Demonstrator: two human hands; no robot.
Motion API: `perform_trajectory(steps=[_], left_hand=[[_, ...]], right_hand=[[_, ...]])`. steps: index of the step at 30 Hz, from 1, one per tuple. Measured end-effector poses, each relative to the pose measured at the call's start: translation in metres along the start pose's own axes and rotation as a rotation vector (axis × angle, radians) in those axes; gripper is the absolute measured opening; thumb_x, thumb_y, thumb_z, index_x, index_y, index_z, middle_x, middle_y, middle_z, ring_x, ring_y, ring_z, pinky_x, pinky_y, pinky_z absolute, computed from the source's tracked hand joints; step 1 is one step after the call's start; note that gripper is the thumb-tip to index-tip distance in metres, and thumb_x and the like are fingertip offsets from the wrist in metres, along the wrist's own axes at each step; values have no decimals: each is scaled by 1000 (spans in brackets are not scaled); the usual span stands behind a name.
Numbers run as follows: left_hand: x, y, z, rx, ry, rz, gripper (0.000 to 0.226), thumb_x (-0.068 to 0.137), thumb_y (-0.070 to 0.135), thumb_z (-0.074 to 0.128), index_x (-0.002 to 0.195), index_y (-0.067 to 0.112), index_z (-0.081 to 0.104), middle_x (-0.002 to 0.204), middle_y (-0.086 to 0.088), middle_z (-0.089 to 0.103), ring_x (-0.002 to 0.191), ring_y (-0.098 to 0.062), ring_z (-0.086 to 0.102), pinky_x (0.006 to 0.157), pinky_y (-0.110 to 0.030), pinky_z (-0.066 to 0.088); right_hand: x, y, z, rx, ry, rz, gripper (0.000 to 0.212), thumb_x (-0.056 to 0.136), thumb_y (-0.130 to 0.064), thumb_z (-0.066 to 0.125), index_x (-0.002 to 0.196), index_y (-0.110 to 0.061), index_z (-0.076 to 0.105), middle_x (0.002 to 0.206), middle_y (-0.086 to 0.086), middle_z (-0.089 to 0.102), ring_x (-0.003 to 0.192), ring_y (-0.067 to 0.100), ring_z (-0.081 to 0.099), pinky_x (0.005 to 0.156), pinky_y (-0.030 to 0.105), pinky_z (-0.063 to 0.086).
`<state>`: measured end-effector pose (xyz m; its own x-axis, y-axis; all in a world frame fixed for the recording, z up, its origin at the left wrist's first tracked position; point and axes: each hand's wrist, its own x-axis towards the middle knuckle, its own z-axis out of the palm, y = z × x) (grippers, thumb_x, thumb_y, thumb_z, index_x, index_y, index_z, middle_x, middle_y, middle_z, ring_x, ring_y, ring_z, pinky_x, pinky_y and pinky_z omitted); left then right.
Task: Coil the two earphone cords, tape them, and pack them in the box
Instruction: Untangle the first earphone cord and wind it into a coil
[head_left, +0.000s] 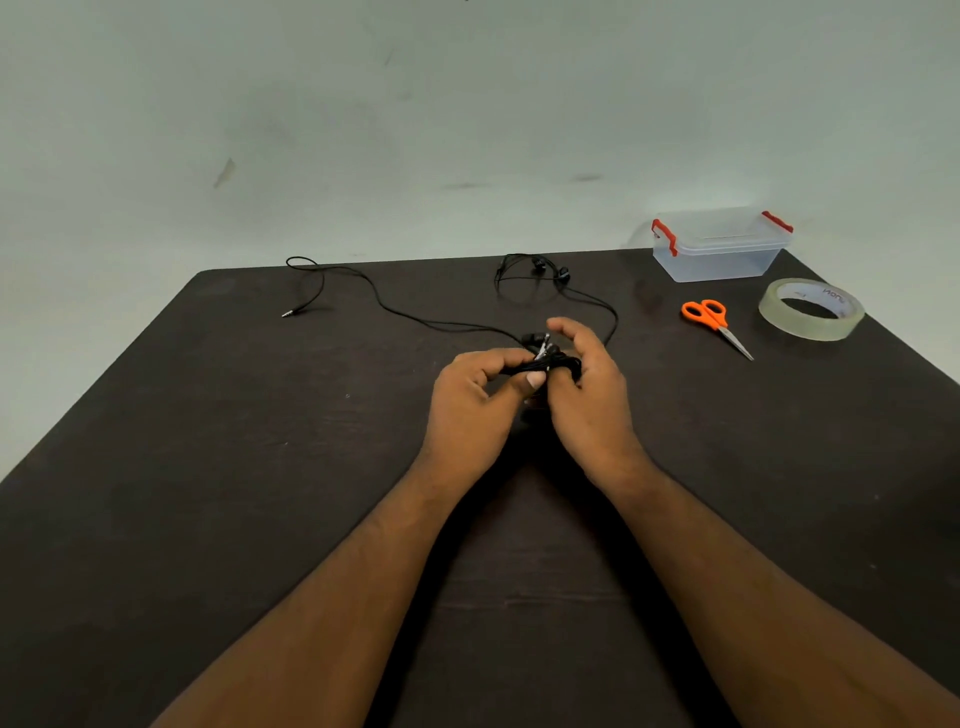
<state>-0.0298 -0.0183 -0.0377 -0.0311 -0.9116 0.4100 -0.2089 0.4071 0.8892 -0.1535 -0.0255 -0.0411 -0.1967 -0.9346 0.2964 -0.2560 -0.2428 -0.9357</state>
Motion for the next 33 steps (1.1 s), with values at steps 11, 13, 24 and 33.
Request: perform_trajectory(steps=[11,13,24,33], left_hand=[[3,0,-9,41,-12,33,10,85,9,66,94,15,68,93,5,70,92,-6,65,85,-24,50],[1,0,-6,68,47,65,14,83,12,67,97,15,67,95,7,71,94,-7,66,89,-32,53],[2,-4,-9,284,140,135,26,80,40,60,104,37,70,88,14,69,96,-4,58,89,-51,47],[5,5,-11,-62,58,3,19,84,5,67,87,23,73,96,7,66,97,-11,63,87,-28,52]], right_hand=[[3,11,2,65,12,-120,44,79,14,44,87,-23,65,93,2,68,92,19,65,83,44,56],[3,11,2,89,17,-120,48,76,16,42,85,-25,65,93,3,68,93,21,65,84,45,55],[3,10,1,77,3,-169,42,81,13,47,85,-26,63,88,0,67,88,20,65,81,41,56],[4,8,0,126,-17,-180,42,84,13,52,100,-21,69,99,2,68,88,19,66,75,31,55]])
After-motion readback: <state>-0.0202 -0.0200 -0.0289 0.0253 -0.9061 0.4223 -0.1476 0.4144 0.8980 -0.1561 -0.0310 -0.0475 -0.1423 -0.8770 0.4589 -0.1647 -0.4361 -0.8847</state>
